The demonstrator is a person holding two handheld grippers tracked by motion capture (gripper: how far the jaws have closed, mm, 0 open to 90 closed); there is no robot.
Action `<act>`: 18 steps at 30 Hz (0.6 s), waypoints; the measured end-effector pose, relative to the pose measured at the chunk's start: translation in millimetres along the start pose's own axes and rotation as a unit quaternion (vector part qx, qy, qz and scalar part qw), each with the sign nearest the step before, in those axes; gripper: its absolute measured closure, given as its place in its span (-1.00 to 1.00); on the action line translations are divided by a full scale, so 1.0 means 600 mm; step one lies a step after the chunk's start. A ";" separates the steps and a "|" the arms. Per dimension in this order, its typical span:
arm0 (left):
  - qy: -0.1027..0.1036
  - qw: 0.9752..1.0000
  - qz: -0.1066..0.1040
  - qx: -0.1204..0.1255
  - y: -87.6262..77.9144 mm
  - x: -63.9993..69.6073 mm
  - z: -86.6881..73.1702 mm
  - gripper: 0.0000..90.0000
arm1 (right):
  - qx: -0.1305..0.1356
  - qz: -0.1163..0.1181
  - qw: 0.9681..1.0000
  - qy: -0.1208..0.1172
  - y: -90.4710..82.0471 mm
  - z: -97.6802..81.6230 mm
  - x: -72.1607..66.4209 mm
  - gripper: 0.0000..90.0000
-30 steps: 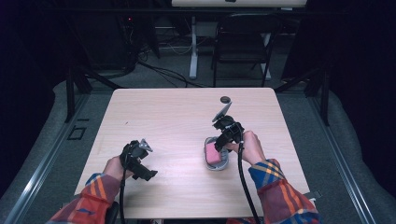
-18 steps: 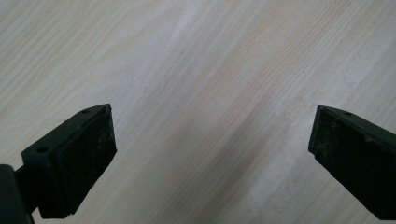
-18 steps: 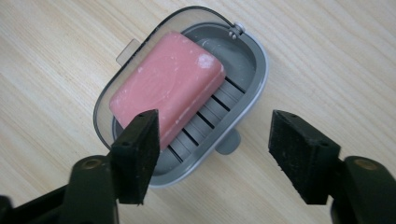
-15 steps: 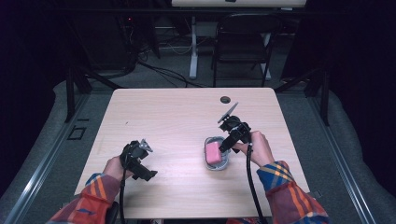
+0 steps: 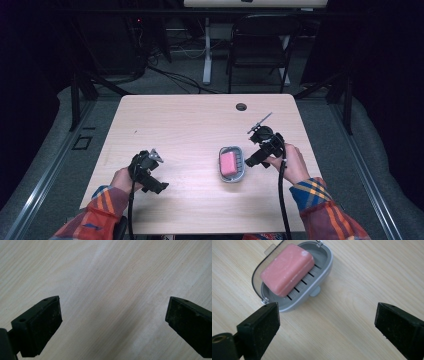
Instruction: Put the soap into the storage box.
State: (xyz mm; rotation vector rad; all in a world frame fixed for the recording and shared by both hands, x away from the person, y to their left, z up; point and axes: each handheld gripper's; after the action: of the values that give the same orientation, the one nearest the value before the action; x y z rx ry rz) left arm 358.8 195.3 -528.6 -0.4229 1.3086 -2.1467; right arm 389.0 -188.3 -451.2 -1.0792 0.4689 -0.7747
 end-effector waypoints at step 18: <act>0.000 1.000 -0.002 0.000 0.001 0.001 0.001 -1.00 | -0.011 -0.034 0.999 0.011 -0.011 -0.127 0.031 -1.00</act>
State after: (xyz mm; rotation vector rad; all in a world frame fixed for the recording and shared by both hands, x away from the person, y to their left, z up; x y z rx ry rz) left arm 358.8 194.6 -528.7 -0.4261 1.3097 -2.1505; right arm 347.0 -249.9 -476.4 -1.1121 0.4618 -0.8431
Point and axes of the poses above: each handheld gripper's, and its own axes: y roughly forward along the jaws, z roughly out of its top, x roughly to its right, and after that the axes turned 3 degrees about x, right-handed
